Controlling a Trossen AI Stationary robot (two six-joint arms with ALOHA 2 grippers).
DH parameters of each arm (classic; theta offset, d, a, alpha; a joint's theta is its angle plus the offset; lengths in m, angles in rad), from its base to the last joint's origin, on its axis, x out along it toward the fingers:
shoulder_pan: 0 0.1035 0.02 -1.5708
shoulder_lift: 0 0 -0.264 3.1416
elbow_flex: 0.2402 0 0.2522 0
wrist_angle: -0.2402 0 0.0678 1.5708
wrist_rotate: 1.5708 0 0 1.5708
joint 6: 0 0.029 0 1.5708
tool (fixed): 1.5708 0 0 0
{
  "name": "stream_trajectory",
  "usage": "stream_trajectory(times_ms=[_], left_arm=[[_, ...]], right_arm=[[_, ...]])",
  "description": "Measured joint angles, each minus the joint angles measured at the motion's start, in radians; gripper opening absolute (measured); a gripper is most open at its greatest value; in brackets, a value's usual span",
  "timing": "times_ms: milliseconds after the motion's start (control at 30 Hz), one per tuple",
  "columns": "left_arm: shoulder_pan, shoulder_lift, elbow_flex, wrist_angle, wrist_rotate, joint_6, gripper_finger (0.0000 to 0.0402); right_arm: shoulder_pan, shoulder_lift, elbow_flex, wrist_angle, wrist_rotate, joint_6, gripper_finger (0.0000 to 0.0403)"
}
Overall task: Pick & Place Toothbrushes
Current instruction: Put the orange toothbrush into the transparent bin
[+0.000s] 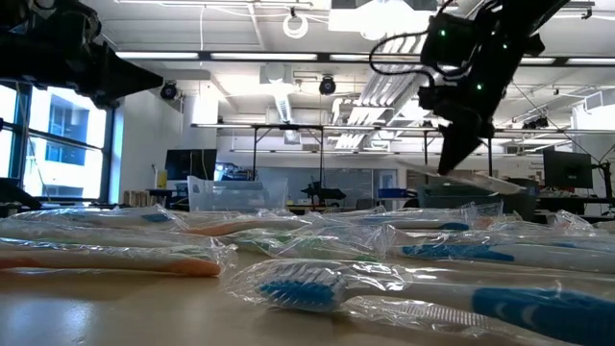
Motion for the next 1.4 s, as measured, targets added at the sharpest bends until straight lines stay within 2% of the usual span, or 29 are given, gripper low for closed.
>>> stream_trajectory(times_ms=[233,333,567,700,833,1100,1400], left_arm=[[0.0,0.0,0.001,0.029,-0.103,-0.008,0.0],[0.0,0.0,0.001,0.063,-0.128,-0.016,0.0],[0.0,0.0,0.001,0.1,-0.131,0.007,0.0],[0.0,0.0,0.001,0.05,-0.09,0.009,0.0],[0.0,0.0,0.001,-0.003,-0.092,0.011,0.0],[0.0,0.0,0.001,0.071,-0.085,0.037,0.0],[0.0,0.0,0.001,0.073,-0.102,0.029,0.0007]], right_arm=[[-0.032,-0.004,0.072,0.011,0.006,-0.08,0.0023],[-0.053,-0.004,0.092,0.069,0.011,-0.119,0.0023],[-0.105,-0.004,0.113,0.285,-0.009,-0.204,0.0023],[-0.126,0.002,0.114,0.429,-0.034,-0.208,0.0023],[-0.127,0.033,0.114,0.526,-0.018,-0.211,0.0023],[-0.127,0.139,0.114,0.666,-0.037,-0.261,0.0023],[-0.127,0.171,0.114,0.695,-0.059,-0.263,0.0023]])
